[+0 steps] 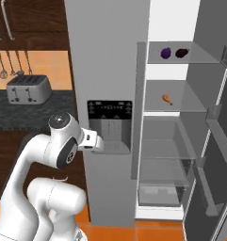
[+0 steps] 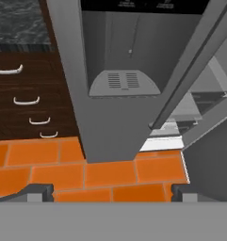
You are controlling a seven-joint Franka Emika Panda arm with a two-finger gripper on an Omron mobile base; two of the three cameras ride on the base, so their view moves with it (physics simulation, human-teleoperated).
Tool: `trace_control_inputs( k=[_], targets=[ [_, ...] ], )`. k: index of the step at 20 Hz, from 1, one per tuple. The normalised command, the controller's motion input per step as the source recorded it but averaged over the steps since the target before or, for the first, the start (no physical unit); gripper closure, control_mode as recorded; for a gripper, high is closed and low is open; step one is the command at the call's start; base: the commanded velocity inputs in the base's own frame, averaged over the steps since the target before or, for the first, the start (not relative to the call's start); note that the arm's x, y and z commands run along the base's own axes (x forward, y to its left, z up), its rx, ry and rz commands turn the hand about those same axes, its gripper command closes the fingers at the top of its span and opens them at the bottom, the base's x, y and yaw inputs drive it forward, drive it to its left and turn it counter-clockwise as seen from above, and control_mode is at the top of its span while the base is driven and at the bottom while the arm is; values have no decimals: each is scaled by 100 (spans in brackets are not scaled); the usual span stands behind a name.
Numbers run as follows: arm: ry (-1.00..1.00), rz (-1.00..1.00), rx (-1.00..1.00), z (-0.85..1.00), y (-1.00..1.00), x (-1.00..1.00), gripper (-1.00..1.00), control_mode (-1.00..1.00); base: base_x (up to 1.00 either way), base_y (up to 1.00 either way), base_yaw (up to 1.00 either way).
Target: Place one eggplant and one chicken drumstick in each tupperware on the nearby counter, to pack two identical lunches.
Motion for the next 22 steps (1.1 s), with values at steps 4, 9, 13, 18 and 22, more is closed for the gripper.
trace_control_inputs(
  k=[4, 9, 13, 18, 22],
  targets=[
    [0, 0, 0, 0, 0, 0, -100, 100, 0, -43, 0],
    [0, 0, 0, 0, 0, 0, -100, 100, 0, -41, 0],
    [0, 0, 0, 0, 0, 0, -100, 100, 4, -32, 1],
    [0, 0, 0, 0, 0, 0, -100, 100, 5, -68, 3],
    [0, 0, 0, 0, 0, 0, -100, 100, 9, -80, 4]
  ],
)
